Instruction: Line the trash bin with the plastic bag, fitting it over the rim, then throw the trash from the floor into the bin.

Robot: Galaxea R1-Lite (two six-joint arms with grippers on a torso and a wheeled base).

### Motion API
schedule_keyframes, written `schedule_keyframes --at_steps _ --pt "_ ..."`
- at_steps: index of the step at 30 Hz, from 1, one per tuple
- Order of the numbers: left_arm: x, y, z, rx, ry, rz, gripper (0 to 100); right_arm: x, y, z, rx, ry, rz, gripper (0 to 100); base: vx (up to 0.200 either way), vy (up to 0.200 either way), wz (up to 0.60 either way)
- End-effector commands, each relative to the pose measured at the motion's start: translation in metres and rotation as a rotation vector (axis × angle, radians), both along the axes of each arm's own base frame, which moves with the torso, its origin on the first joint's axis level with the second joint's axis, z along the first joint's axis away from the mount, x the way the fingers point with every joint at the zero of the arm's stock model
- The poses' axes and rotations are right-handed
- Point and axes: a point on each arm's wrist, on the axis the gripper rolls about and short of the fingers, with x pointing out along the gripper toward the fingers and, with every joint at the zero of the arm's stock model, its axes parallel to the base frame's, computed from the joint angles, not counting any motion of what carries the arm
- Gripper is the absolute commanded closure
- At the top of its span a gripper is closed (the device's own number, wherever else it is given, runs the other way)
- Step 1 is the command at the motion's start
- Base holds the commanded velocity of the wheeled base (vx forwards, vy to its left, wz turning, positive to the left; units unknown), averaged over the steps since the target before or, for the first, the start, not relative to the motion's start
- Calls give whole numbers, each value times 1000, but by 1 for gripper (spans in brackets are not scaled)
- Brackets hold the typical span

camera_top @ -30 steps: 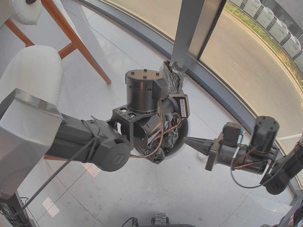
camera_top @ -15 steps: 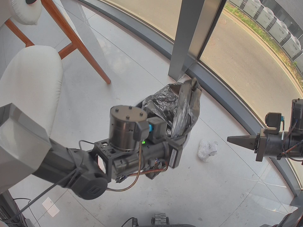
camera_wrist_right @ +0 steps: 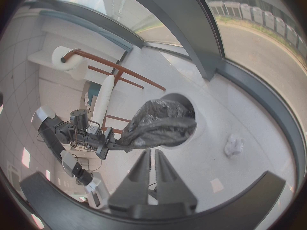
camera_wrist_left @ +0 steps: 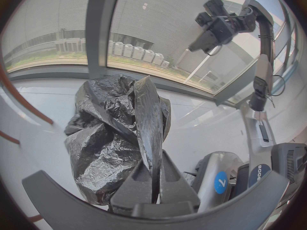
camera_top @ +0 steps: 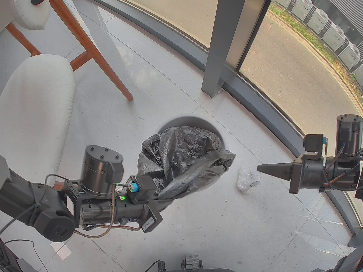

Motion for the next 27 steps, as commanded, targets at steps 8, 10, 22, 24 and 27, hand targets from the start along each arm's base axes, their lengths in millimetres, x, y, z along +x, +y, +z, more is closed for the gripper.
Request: schedule_keyframes --at_steps 8,10,22,24,27 --pt "1 8 10 -31 -16 56 100 15 62 -29 98 327 -175 0 0 0 0" --pt "1 8 11 -40 -13 59 100 20 68 -35 84 339 -183 0 0 0 0" --pt "-1 9 12 -49 -12 67 100 66 90 -62 48 346 -283 0 0 0 0" --pt "-1 9 12 -52 -13 68 100 78 89 -64 55 338 -309 0 0 0 0" --pt "-1 9 11 -53 -12 69 100 97 87 -59 89 314 -341 0 0 0 0"
